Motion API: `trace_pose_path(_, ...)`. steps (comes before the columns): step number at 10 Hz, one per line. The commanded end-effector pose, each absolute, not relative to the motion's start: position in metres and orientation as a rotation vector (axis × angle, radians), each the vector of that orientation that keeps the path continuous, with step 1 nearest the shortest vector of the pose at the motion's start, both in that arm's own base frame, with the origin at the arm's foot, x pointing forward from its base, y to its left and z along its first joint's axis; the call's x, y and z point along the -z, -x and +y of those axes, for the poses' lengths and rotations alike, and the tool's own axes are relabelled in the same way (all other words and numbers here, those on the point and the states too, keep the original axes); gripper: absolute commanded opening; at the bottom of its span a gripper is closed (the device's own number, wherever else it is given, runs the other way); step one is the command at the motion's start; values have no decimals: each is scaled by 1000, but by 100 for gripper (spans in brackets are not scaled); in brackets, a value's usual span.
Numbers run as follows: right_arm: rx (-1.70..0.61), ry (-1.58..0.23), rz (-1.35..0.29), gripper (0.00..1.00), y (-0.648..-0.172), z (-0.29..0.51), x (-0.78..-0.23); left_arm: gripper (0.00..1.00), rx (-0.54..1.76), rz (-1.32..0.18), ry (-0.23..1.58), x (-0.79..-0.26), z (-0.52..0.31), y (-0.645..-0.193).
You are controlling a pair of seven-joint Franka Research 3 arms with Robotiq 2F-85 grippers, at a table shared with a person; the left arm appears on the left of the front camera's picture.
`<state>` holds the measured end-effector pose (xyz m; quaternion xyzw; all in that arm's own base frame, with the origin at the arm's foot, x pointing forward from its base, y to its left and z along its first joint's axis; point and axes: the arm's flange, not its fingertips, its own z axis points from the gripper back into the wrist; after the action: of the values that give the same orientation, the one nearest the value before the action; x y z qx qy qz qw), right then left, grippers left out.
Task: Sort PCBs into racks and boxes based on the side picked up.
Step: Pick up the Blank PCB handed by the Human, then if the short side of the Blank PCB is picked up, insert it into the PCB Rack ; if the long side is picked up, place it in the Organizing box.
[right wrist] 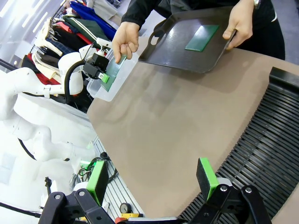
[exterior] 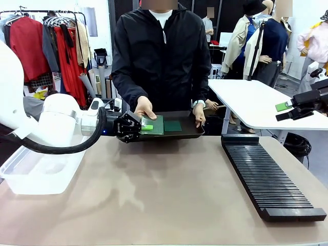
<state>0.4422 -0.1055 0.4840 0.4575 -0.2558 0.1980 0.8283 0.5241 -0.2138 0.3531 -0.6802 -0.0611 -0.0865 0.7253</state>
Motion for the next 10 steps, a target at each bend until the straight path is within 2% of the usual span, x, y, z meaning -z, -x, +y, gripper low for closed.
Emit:
trace_pose_path(1, -425, -971, -545, 100, -442, -104, -486, 0, 186, -132, 1502, -353, -214, -524)
trace_pose_path(10, -425, -971, -545, 100, -442, -104, -486, 0, 186, -132, 1502, -353, -214, -524)
